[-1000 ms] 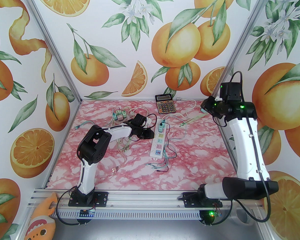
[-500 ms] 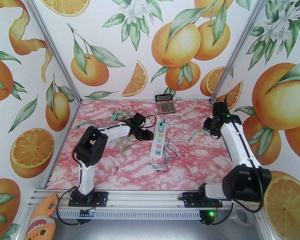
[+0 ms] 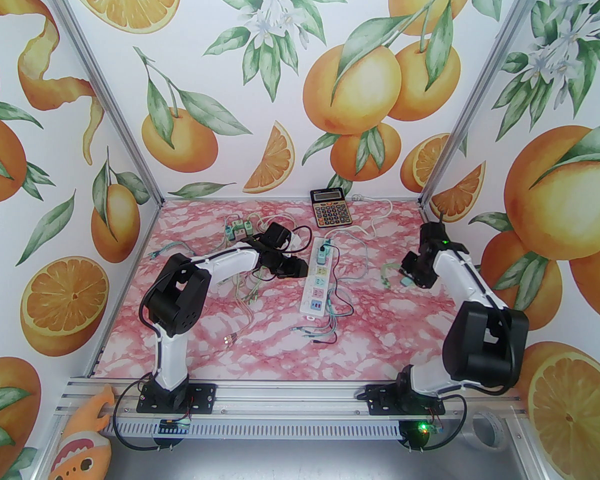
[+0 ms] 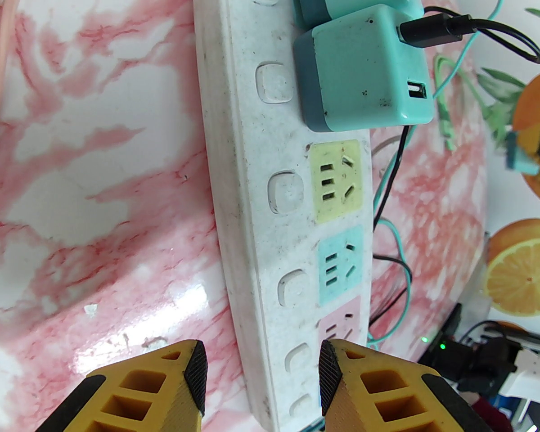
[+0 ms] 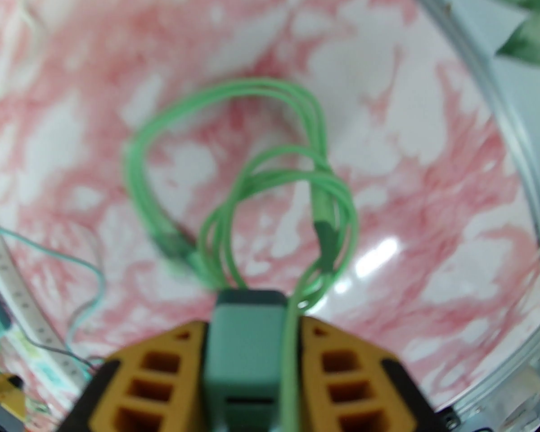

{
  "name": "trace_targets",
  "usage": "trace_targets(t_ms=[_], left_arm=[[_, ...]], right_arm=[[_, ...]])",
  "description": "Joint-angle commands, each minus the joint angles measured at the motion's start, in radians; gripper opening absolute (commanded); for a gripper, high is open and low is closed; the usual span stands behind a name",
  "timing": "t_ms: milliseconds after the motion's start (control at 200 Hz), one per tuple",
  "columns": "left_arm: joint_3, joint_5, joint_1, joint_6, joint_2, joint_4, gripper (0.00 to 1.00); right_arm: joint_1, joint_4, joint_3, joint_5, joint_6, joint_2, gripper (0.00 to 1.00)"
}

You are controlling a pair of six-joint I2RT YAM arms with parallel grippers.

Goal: Pull the plug off the socket

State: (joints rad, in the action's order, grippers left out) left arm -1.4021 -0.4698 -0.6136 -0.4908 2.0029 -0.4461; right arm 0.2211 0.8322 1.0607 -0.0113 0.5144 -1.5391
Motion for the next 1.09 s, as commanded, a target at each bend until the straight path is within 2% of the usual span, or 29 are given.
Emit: trace_targets(t_ms=[0, 215, 250, 380, 500, 641, 786, 931, 1006, 1081], left_arm=[[0.009, 0.008, 0.006, 0.011, -0.050, 0.004, 0.46], [0.011, 0.002, 0.005, 0.007, -0.055, 0.011, 0.47], [0.009, 0.003, 0.005, 0.008, -0.057, 0.010, 0.47], [0.004, 0.005, 0.005, 0.011, -0.072, 0.005, 0.48], [-0.013, 0.007, 0.005, 0.012, -0.082, -0.006, 0.51], [-0.036, 0.010, 0.005, 0.015, -0.094, -0.009, 0.52], [-0.053, 0.026, 0.006, 0.030, -0.103, -0.014, 0.52], [-0.055, 0.029, -0.001, 0.035, -0.110, 0.007, 0.51], [-0.054, 0.033, -0.010, 0.042, -0.113, 0.028, 0.49], [-0.063, 0.040, -0.025, 0.057, -0.110, 0.046, 0.48]], right_arm=[[0.003, -0.045, -0.038, -0.020, 0.028, -0.013, 0.29], [0.002, -0.055, -0.090, -0.003, 0.015, -0.028, 0.32], [0.003, -0.052, -0.093, -0.007, 0.014, -0.024, 0.35], [0.001, -0.033, -0.081, -0.024, 0.007, 0.011, 0.58], [-0.019, 0.013, -0.041, -0.014, 0.002, 0.063, 0.64], [-0.093, 0.067, 0.025, 0.036, -0.004, 0.113, 0.69], [-0.163, 0.086, 0.073, 0.035, 0.005, 0.134, 0.70], [-0.210, 0.045, 0.083, -0.041, 0.010, 0.153, 0.72], [-0.237, 0.010, 0.073, -0.077, 0.023, 0.160, 0.62], [-0.266, -0.029, 0.056, -0.106, 0.042, 0.161, 0.58]])
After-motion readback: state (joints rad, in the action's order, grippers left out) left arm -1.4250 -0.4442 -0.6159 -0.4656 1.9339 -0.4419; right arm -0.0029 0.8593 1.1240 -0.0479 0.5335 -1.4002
